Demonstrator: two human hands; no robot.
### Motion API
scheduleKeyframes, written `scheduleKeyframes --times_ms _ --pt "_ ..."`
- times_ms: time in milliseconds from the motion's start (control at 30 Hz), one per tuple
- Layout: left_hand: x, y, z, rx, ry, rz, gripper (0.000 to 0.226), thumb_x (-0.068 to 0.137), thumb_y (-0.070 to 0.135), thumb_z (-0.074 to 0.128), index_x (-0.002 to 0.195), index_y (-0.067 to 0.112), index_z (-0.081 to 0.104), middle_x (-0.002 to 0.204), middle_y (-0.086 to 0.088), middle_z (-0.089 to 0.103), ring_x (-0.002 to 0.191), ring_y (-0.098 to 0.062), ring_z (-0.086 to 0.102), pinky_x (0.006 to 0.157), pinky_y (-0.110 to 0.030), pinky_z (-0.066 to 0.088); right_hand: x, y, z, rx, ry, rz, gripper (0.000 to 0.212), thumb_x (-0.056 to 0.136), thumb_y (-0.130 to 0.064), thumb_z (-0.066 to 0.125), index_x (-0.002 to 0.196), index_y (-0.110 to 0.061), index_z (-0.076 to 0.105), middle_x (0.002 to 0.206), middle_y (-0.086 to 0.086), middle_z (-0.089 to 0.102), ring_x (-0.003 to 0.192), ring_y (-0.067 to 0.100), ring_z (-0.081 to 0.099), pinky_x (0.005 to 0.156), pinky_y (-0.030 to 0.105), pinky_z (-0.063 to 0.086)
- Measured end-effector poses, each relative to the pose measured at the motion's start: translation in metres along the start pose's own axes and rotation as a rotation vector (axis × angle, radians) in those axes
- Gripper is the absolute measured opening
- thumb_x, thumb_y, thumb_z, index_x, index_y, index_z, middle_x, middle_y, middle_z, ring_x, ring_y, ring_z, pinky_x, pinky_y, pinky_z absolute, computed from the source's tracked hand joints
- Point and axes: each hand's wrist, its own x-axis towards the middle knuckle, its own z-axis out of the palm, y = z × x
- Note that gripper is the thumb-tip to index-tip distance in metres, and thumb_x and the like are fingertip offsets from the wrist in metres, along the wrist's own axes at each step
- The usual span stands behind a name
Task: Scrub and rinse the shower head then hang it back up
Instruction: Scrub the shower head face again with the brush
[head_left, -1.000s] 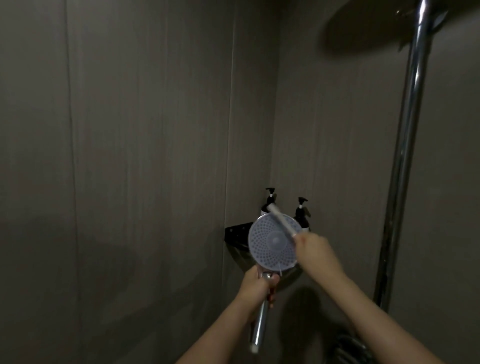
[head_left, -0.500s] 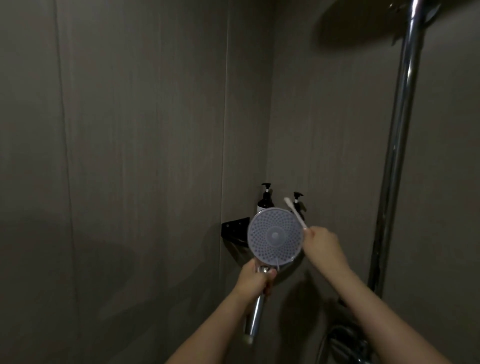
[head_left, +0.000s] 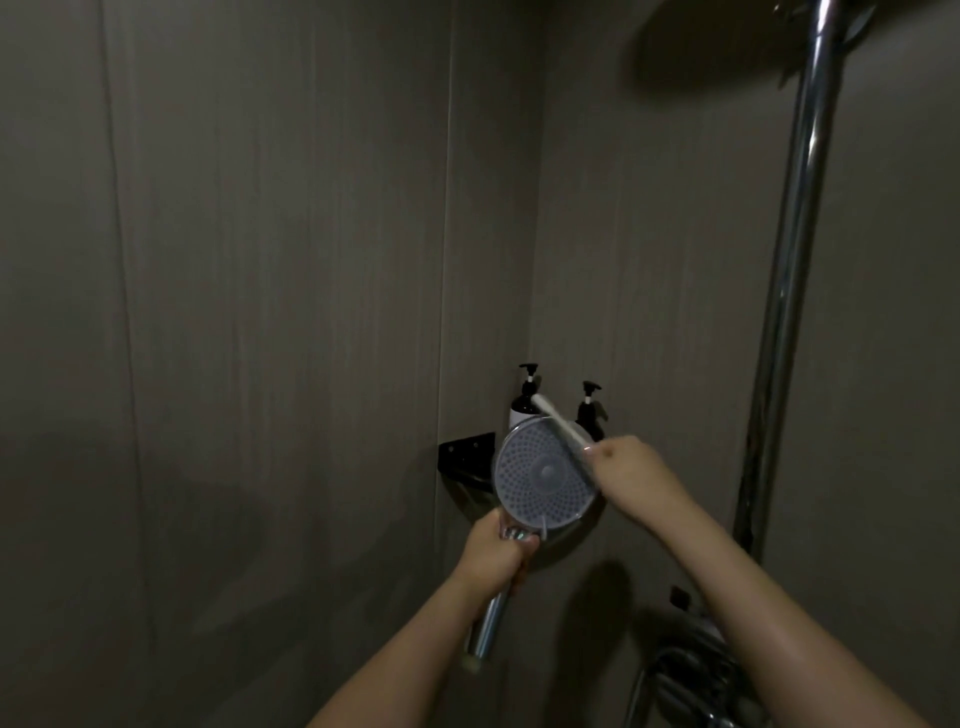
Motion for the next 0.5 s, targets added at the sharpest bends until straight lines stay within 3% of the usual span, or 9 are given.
scheduleKeyframes --times_ms 67,200,267,367,433,500 --pt "0.0 0.0 0.0 0.015 0.009 0.005 0.022 0.084 -0.002 0.051 0.09 0.019 0.053 0.07 -0.002 0.054 0.047 -0.011 0.044 0.042 -0.023 0.037 0.004 -0.002 0.001 -0.032 -0.069 0.051 0.036 0.093 -0.027 0.045 0.06 -0.015 0.054 0.059 0.002 0.053 0.051 0.009 0.049 0.036 0.018 0.036" --pt "-0.002 -0.004 -0.007 -0.02 0.052 -0.016 0.022 0.085 -0.003 0.05 0.101 0.012 0.054 0.072 -0.004 0.054 0.048 -0.011 0.045 0.043 -0.023 0.038 0.008 0.014 -0.018 -0.087 0.005 0.236 0.028 0.094 -0.021 0.042 0.079 -0.005 0.059 0.065 0.006 0.048 0.055 0.015 0.044 0.044 0.022 0.029" --pt "-0.001 -0.004 -0.009 -0.032 0.046 -0.02 0.021 0.086 -0.003 0.05 0.097 0.015 0.054 0.072 -0.003 0.054 0.05 -0.011 0.046 0.045 -0.024 0.038 0.002 0.011 -0.014 -0.073 0.083 0.061 0.032 0.096 -0.024 0.04 0.072 -0.012 0.057 0.064 0.003 0.049 0.052 0.009 0.043 0.043 0.021 0.028" --pt "-0.001 0.0 -0.006 -0.047 0.038 0.009 0.021 0.085 -0.004 0.05 0.084 0.016 0.053 0.067 -0.003 0.052 0.048 -0.011 0.045 0.044 -0.023 0.037 -0.014 0.002 0.013 -0.219 0.017 -0.225 0.032 0.096 -0.031 0.037 0.068 -0.025 0.052 0.066 -0.003 0.055 0.056 0.01 0.053 0.048 0.023 0.041" --pt "-0.002 0.002 -0.004 -0.081 0.013 0.018 0.017 0.085 -0.004 0.049 0.081 0.013 0.052 0.063 -0.005 0.049 0.047 -0.013 0.044 0.045 -0.023 0.037 -0.015 0.015 0.017 -0.265 0.034 -0.127 0.03 0.096 -0.029 0.036 0.074 -0.019 0.055 0.07 0.001 0.057 0.062 0.016 0.056 0.053 0.028 0.044" --pt "-0.005 0.004 -0.004 -0.107 -0.024 0.007 0.014 0.086 -0.001 0.048 0.081 0.012 0.051 0.06 -0.005 0.047 0.046 -0.014 0.043 0.044 -0.023 0.038 -0.015 0.028 0.014 -0.22 0.143 -0.015 0.033 0.096 -0.025 0.036 0.067 -0.017 0.049 0.065 0.001 0.054 0.056 0.015 0.051 0.047 0.024 0.036"
